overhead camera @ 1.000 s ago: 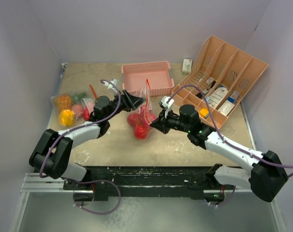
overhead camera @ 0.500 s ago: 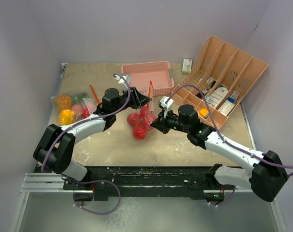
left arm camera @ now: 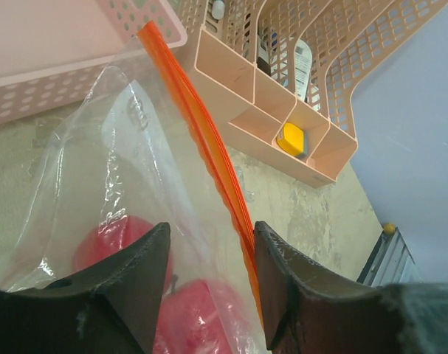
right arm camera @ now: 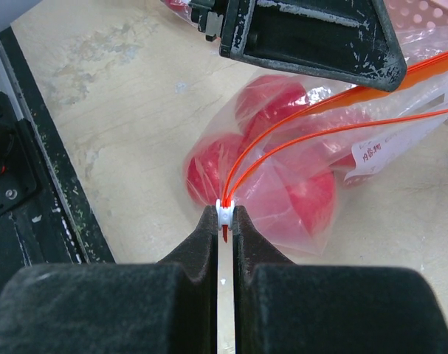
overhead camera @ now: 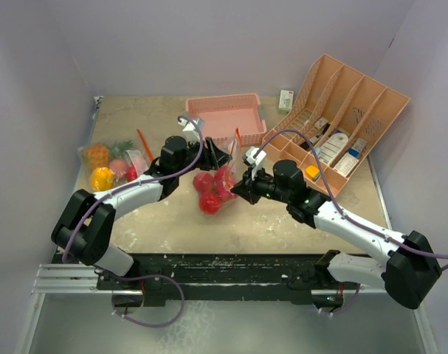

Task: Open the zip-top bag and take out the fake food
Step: Open the zipper of the food storage bag at the center of the board.

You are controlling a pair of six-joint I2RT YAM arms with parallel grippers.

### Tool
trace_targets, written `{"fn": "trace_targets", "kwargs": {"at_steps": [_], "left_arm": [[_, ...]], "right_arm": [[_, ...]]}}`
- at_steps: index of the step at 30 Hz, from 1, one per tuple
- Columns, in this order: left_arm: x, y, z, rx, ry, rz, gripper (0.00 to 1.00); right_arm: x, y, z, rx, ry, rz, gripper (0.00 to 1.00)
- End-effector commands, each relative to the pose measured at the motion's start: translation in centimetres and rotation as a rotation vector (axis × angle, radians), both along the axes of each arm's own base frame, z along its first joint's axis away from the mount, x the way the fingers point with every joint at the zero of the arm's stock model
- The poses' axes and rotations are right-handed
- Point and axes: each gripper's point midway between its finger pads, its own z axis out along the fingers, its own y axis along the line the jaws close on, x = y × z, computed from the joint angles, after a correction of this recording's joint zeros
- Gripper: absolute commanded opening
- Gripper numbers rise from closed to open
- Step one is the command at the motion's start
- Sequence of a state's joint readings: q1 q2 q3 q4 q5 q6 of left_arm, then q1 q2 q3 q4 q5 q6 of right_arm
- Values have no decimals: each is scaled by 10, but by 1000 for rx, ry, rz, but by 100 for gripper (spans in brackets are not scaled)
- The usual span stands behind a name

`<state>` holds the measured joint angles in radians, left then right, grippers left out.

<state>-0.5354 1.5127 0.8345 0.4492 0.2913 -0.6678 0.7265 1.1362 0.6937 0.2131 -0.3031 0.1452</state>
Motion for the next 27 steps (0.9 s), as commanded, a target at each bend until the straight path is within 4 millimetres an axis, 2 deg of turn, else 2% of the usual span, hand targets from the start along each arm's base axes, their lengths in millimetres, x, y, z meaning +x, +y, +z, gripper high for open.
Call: {"fn": "trace_targets", "kwargs": {"at_steps": [1, 8, 11, 21, 22, 24, 25, 27], "left_arm": [[6, -12, 26, -26, -80, -23, 50], [2, -27, 33, -11, -107, -56, 18], [1, -32, 34, -13, -112, -89, 0], [-5, -34, 33, 2, -124, -124, 0], [-4, -33, 33, 8, -120, -121, 12], [-2, -30, 31, 23, -110, -99, 57], [-2, -28, 30, 31, -109, -90, 68], [0, -26, 30, 46, -110, -77, 78]], "right_arm": [[5, 3, 35, 51, -85, -4, 0], [5, 3, 34, 56, -85, -9, 0], [5, 3, 33, 54, -83, -11, 0], [4, -4, 30, 51, -84, -37, 0], [4, -4, 30, 49, -84, -36, 0], [4, -4, 31, 50, -83, -37, 0], [4, -4, 31, 51, -85, -37, 0], [5, -4, 31, 51, -85, -36, 0]]}}
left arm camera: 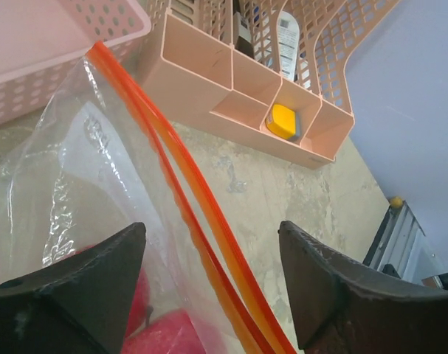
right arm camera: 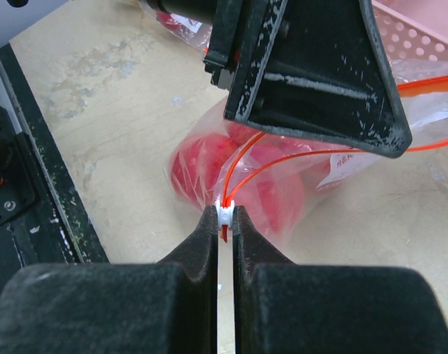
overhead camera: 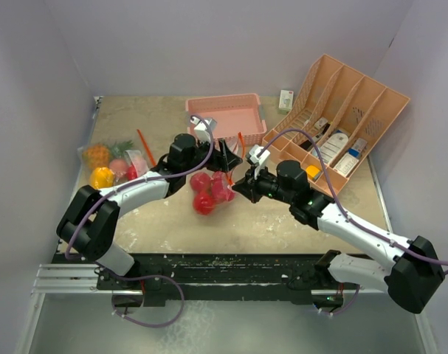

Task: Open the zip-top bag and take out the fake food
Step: Open the zipper of the food storage bag at the center of the board.

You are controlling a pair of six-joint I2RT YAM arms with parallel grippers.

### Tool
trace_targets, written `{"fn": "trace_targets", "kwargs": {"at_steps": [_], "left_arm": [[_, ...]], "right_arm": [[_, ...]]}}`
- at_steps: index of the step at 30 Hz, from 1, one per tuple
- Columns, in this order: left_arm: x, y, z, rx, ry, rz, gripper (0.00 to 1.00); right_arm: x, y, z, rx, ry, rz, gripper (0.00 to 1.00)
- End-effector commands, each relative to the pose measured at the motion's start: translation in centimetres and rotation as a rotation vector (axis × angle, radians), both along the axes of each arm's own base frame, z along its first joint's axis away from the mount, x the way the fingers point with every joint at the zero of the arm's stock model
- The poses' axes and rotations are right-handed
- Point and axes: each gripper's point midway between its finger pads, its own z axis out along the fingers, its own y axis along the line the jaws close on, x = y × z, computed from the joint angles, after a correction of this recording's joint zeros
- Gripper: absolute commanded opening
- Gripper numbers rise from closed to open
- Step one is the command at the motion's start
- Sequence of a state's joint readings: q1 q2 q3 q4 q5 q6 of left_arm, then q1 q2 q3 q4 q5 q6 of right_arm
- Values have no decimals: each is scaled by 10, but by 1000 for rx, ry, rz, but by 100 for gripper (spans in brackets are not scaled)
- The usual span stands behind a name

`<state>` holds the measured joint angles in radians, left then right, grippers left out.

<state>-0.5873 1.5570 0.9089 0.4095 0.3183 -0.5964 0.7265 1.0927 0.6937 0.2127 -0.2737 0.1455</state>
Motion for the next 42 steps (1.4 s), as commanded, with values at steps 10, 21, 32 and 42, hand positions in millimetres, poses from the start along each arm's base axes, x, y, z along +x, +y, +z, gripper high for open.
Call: {"fn": "trace_targets", "kwargs": {"at_steps": [10, 21, 32, 42], "left_arm": [[12, 10, 23, 72, -83, 74, 52], [10, 10, 31, 62, -99, 71, 0], [7, 17, 55, 113, -189, 55, 0], [-2, 11, 64, 64, -182, 30, 0]], "right_arm": [[4, 2, 18, 27, -49, -10, 0], [4, 2, 15, 20, -42, -10, 0], [35, -67, 45, 150, -70, -495, 56], [51, -45, 75, 253, -85, -476, 39]]}}
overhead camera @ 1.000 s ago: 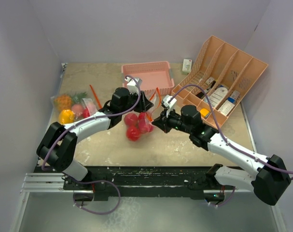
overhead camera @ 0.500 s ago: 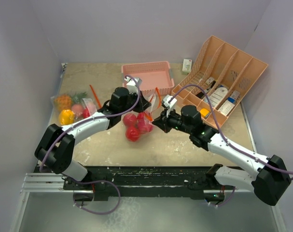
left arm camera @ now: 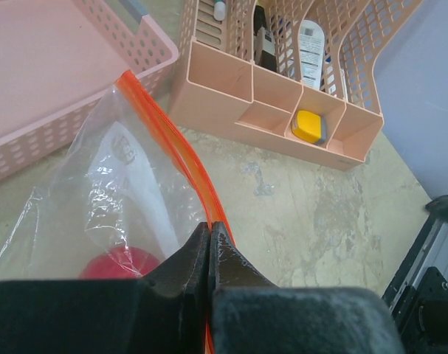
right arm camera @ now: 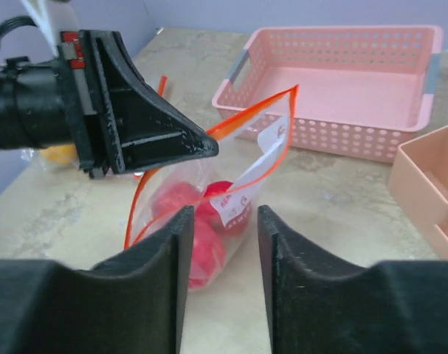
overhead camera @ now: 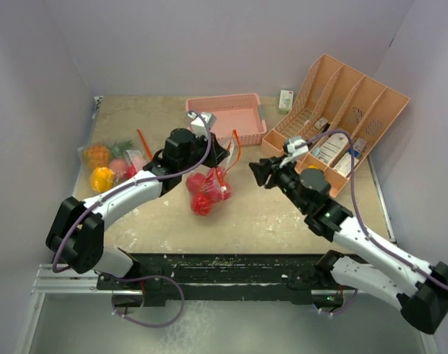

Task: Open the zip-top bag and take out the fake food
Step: Open the zipper of the food storage bag at the center of the board.

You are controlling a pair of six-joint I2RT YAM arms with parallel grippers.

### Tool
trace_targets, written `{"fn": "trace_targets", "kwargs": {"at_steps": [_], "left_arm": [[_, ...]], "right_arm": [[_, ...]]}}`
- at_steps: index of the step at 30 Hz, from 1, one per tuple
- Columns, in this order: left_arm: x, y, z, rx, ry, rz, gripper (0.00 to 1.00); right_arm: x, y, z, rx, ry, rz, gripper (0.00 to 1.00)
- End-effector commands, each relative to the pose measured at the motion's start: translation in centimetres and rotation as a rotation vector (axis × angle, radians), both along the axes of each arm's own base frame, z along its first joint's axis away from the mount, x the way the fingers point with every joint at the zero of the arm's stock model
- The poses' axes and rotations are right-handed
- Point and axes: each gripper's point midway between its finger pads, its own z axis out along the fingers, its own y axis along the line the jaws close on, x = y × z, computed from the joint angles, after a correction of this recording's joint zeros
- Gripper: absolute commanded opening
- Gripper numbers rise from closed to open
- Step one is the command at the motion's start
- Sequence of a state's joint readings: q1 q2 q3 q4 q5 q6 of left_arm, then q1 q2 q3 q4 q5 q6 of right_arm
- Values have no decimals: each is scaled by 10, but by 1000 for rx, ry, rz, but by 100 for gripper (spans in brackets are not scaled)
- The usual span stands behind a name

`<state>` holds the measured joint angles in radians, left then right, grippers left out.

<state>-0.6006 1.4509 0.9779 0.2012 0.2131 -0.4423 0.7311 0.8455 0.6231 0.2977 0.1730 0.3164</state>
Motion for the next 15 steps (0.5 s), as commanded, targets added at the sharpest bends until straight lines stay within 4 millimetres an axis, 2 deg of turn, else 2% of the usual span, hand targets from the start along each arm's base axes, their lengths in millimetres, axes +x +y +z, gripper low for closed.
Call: {"fn": "trace_targets", "kwargs": {"at_steps": [1, 4, 6, 11, 15], "left_arm": [[-3, -9, 36, -72, -77, -30, 0], [-5, -7, 36, -80, -71, -19, 0], [-8, -4, 41, -92, -78, -12, 0], [-13, 1, 45, -104, -87, 1, 0], [-16, 3, 48, -113, -93, 2, 0]], "right_arm": [[25, 29, 3, 25, 51, 11, 30], [36, 47, -3, 30, 76, 40, 11], [42, 58, -6, 40, 84, 61, 6], [54, 83, -9, 81, 102, 122, 1], [63, 91, -14, 142, 115, 164, 0]]}}
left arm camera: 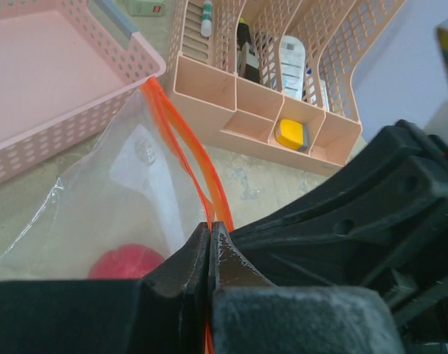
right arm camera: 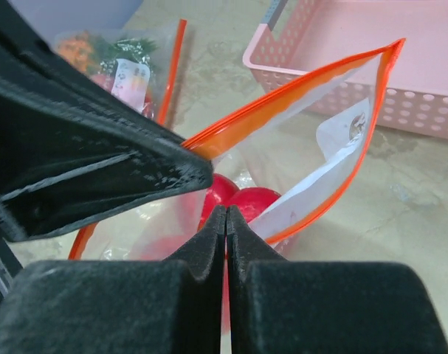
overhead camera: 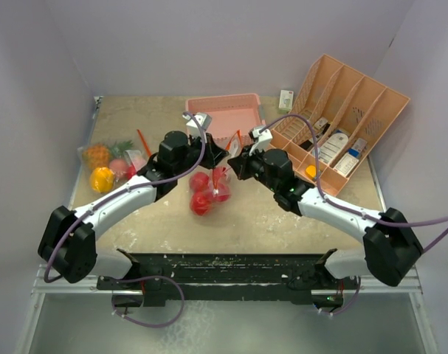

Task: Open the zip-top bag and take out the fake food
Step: Open the zipper of the food storage bag at the center of the board.

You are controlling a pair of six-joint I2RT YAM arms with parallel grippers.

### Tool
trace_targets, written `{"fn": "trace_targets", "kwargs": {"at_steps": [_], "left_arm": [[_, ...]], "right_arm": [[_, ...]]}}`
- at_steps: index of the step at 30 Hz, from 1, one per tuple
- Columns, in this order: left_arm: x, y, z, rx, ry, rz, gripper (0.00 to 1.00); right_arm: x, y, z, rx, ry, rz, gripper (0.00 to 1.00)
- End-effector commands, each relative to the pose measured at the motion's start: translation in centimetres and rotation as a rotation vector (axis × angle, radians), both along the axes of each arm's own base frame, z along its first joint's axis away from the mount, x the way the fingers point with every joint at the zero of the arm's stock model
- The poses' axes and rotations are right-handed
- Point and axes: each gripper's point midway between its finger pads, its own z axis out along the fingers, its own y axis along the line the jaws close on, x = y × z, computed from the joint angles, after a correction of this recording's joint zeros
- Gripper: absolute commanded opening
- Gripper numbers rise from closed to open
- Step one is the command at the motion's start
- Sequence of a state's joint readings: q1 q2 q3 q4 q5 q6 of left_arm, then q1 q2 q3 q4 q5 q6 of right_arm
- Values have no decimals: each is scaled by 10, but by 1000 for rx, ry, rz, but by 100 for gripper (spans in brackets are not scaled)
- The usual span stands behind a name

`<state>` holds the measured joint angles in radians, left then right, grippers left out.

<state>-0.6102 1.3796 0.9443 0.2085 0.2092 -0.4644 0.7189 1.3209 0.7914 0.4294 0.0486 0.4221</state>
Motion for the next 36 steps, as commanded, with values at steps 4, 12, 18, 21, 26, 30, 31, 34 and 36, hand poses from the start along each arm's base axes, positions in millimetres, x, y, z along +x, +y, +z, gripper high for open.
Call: {"fn": "trace_targets", "kwargs": {"at_steps": [4, 12, 18, 21, 26, 30, 31, 34, 36], "left_arm": [[-5, 0, 29, -79, -67, 3, 0], [-3, 8, 38, -62, -95, 36, 0], [2, 5, 42, -74, -101, 37, 0], [1, -4, 42, -97, -92, 3, 0], [1, -13, 35, -120, -65, -30, 0], [0, -11, 29, -129, -53, -17, 0], [-1, -10, 26, -130, -46, -14, 0], [-1, -8, 25, -142, -44, 3, 0], [0, -7, 25, -148, -44, 9, 0]], "right_arm": [[19, 22, 36, 233, -46, 90, 0], [20, -5, -14, 79, 92, -16, 0], [11, -52, -30, -92, 148, -166, 0], [10, -70, -28, -139, 161, -217, 0], [9, -72, -1, -89, 120, -204, 0], [6, -60, 29, 34, 89, -169, 39], [6, -58, 31, 56, 94, -167, 50], [12, -48, 31, 108, 127, -153, 65], [17, -39, 25, 134, 164, -148, 66]]}}
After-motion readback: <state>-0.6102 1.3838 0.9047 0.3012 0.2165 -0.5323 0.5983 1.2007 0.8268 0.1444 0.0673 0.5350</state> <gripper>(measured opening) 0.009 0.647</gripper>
